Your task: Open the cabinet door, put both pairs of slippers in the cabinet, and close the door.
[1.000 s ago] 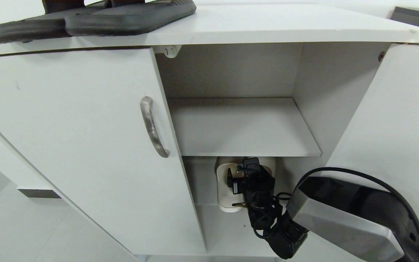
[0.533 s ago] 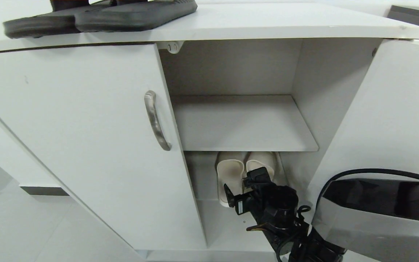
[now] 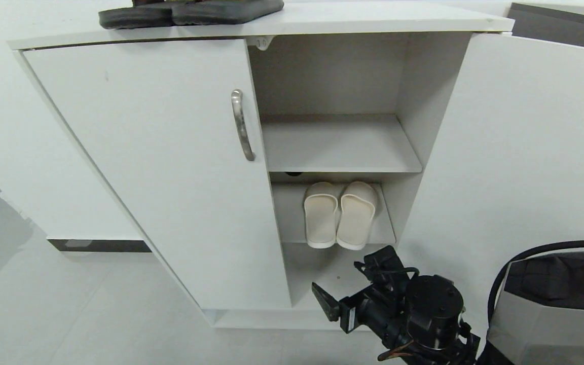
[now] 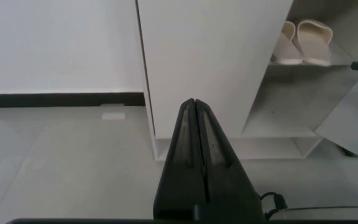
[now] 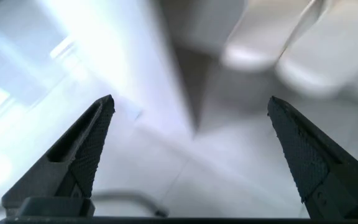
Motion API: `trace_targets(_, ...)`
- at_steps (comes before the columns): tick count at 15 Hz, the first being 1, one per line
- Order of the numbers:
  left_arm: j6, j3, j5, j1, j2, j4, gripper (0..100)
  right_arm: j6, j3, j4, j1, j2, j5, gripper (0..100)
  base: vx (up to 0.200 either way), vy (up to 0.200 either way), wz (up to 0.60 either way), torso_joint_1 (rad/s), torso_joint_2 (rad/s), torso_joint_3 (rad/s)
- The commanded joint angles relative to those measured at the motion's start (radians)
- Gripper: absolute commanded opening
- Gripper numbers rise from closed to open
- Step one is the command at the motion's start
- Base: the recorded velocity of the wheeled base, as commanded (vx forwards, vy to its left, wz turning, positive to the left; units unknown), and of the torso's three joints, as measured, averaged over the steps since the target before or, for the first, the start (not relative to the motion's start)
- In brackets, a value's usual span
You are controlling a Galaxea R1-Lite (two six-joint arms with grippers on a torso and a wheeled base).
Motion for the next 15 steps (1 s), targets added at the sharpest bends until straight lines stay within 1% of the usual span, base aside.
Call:
trace_targets(1,0.003,0.0,0.002,0.0,0.0,0.0,0,0.011,0.036,-0.001,0.002,-0.024,0.011,100,0.0,0.0,0.0,0.0,0.0,0.0)
trace_targets(3,-0.006,0.0,0.006,0.0,0.0,0.0,0,0.011,0.033,-0.001,0.003,-0.024,0.011,100,0.0,0.0,0.0,0.0,0.0,0.0)
trace_targets(7,-0.006,0.0,0.0,0.0,0.0,0.0,0,0.011,0.041,-0.001,0.011,-0.024,0.013,100,0.0,0.0,0.0,0.001,0.0,0.029)
trace_targets(11,-0.006,0.0,-0.002,0.0,0.001,0.0,0,0.011,0.046,-0.001,0.025,-0.024,0.014,100,0.0,0.0,0.0,0.001,0.0,0.2)
trace_targets(15,-0.006,0.0,-0.002,0.0,0.001,0.0,0,0.013,0.076,-0.001,0.029,-0.023,0.04,100,0.0,0.0,0.0,0.005,0.0,0.199)
